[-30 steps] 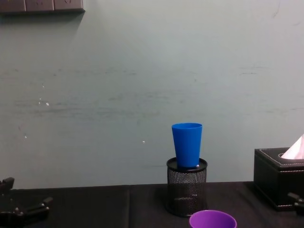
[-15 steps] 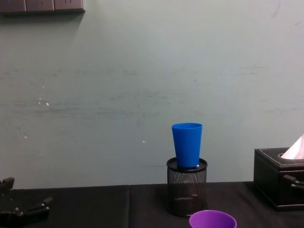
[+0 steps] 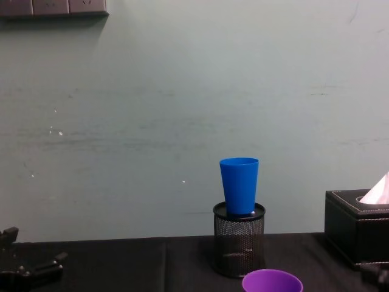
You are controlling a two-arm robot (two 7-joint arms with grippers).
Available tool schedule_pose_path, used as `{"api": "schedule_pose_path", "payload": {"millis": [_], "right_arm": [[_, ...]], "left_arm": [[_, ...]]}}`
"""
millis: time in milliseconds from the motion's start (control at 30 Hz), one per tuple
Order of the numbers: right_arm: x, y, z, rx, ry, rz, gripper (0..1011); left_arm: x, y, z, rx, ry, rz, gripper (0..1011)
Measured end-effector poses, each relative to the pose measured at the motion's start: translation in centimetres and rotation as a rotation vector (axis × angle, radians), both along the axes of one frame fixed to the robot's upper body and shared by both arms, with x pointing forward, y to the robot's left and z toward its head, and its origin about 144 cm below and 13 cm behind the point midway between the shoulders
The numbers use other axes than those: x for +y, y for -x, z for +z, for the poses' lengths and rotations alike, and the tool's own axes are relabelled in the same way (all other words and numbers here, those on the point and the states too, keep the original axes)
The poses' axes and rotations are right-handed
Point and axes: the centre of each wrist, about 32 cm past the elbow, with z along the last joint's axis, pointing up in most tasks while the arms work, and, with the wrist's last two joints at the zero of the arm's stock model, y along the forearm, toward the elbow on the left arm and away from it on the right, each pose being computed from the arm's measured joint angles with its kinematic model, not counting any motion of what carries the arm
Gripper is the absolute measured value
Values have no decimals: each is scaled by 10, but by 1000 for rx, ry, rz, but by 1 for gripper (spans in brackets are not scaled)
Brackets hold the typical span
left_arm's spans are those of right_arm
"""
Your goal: Pick up one cup with a gripper and tap it against the other cup.
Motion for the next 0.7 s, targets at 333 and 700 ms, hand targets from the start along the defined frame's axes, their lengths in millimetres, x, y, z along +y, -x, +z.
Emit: {"api": "schedule_pose_path", "payload": {"millis": [333,700], "right_arm": [[14,2,-13,89,-19,146,1000],[27,-15,-28,135,-47,205,1000]], "left_arm": [[0,0,0,0,0,0,1000],[0,0,0,0,0,0,1000]]}}
